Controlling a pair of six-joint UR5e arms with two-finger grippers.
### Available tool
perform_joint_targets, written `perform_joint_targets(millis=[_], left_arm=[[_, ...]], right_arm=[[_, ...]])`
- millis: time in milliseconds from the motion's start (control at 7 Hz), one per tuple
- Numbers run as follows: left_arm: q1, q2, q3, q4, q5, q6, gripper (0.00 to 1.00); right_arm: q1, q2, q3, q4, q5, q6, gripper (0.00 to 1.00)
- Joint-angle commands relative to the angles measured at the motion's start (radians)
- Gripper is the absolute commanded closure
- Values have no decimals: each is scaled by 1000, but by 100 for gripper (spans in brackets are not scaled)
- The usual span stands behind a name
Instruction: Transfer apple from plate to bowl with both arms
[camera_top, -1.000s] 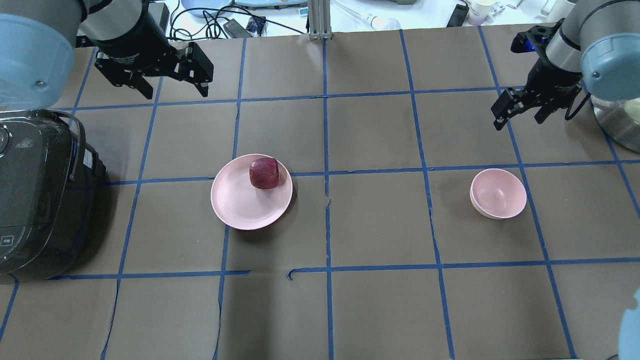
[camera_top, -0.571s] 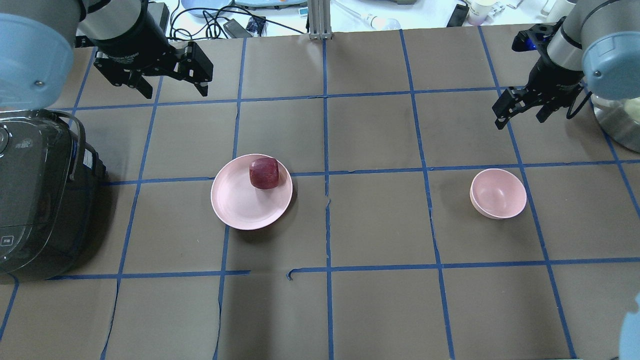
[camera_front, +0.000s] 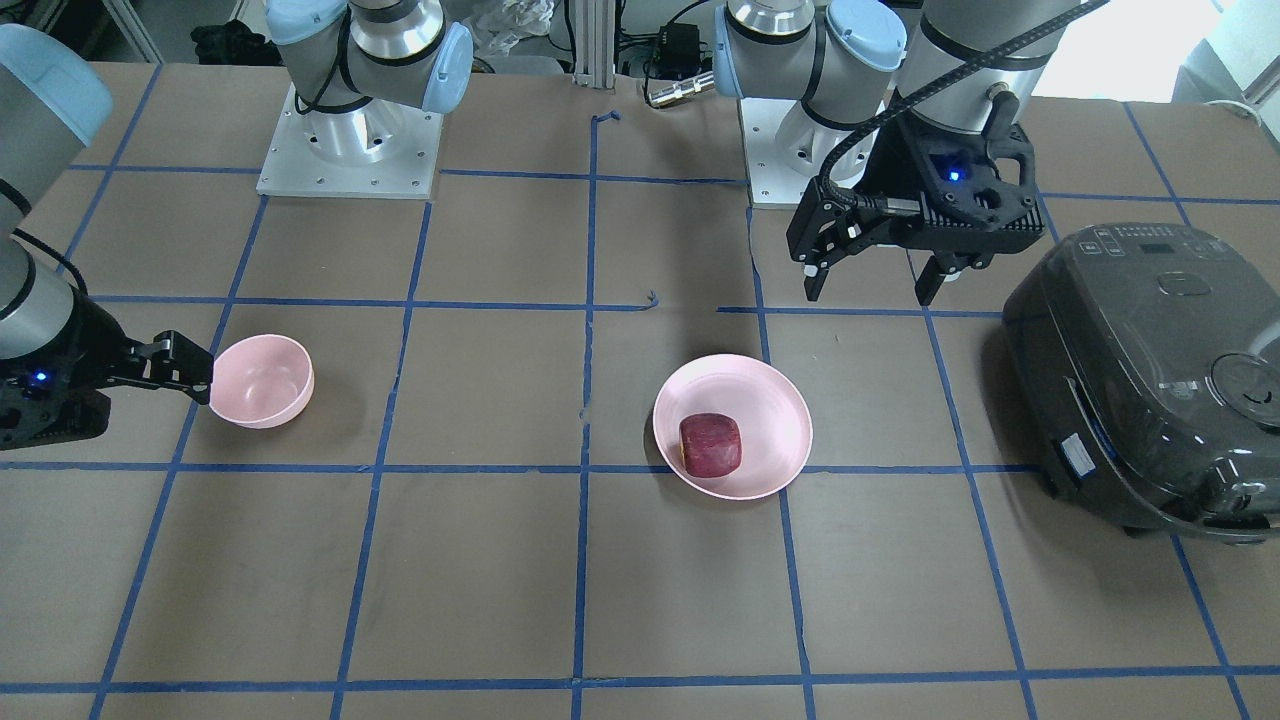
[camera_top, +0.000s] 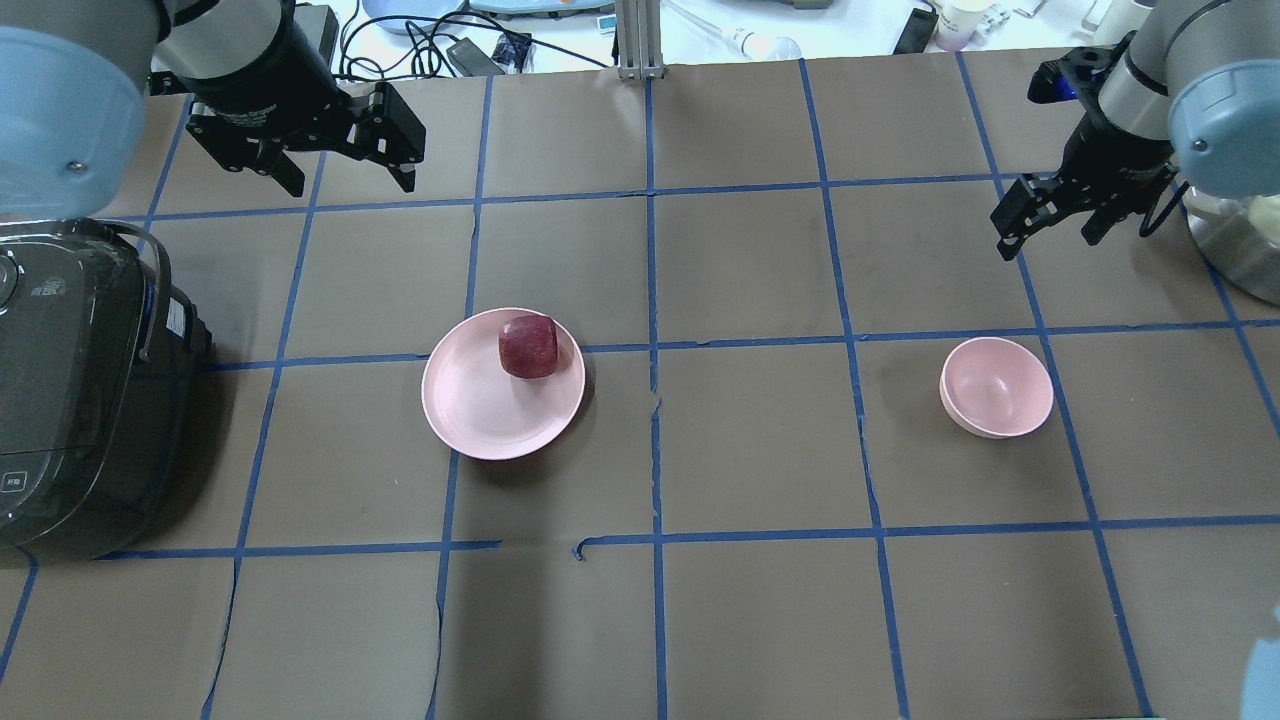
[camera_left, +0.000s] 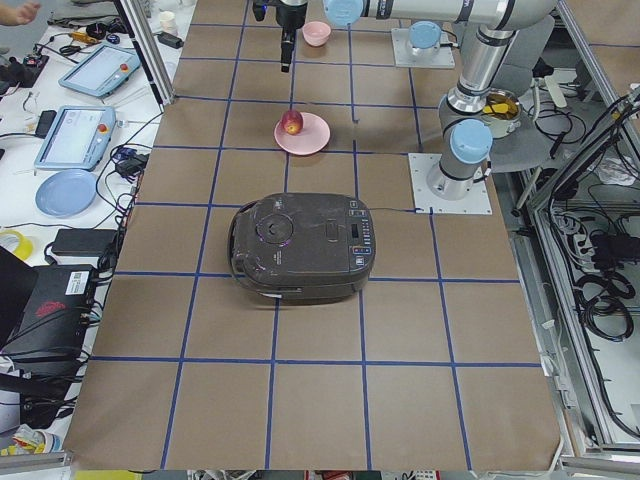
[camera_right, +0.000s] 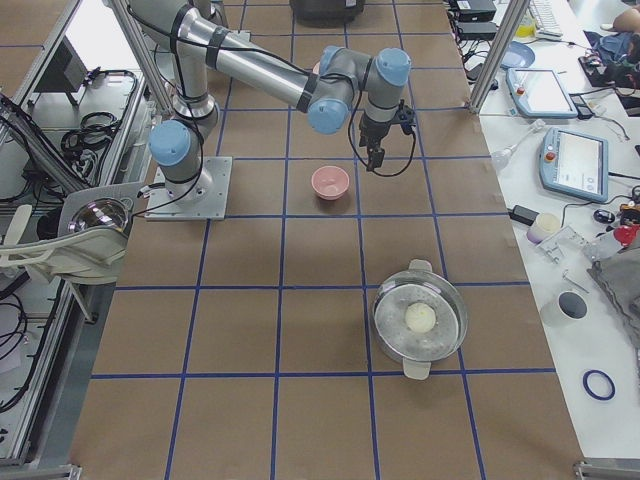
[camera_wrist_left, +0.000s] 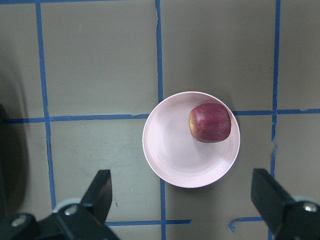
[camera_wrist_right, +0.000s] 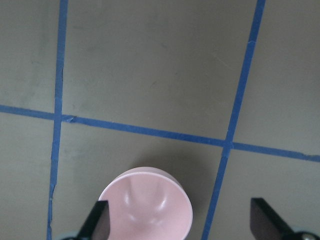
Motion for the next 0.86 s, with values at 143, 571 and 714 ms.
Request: perform_joint_targets(millis=[143,571,714], left_arm=[[0,-2,3,-1,4,7,0],[-5,4,20,-9,50,-16,0],[1,-1,26,-13,43,-16,0]], right_arm=[[48,-110,-141,231,-33,104,0],[93,-148,-170,320,34,262,0],[114,-145,-168,322,27,262,0]])
